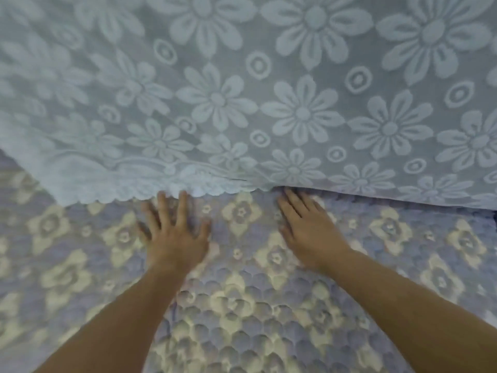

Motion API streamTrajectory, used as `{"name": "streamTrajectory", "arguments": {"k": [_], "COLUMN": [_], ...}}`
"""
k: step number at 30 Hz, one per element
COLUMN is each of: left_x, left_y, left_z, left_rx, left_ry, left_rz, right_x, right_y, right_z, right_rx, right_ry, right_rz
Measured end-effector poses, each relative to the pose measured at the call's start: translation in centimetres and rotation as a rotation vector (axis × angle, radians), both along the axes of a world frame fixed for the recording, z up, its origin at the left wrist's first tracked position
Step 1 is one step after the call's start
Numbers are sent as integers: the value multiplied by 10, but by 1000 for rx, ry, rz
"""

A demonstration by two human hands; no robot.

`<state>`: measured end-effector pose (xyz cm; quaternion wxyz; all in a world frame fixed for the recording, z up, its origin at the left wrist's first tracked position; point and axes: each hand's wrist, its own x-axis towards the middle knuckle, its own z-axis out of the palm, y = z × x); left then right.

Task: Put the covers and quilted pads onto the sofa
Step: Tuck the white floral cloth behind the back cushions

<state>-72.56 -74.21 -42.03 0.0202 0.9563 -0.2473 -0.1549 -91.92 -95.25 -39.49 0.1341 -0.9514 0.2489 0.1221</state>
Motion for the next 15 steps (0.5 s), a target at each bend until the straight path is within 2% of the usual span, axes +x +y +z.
{"name": "streamTrajectory", "arguments": {"k": [2,4,7,10,13,15], "left_x": [64,99,105,104,103,104], "left_y": [47,66,63,65,63,67], "left_z": [-1,-1,-6,-10,-14,-19], "left_rx": [94,137,144,135,102,89], "left_ry": [-27,3,29,-6,-2,-43], "left_rz": [38,0,-25,-8,-16,-29], "right_x": [52,86,109,135,178,209], "right_y": [17,30,53,81,77,73], "right_z": [-5,-13,-26,-36,-45,-49], "right_rx": [-15,-37,-54,-94,-127,-119], "right_ry": [-39,-54,-28,-116,-219,-189], "right_rz": [48,-3,-62,56,-52,-135]}}
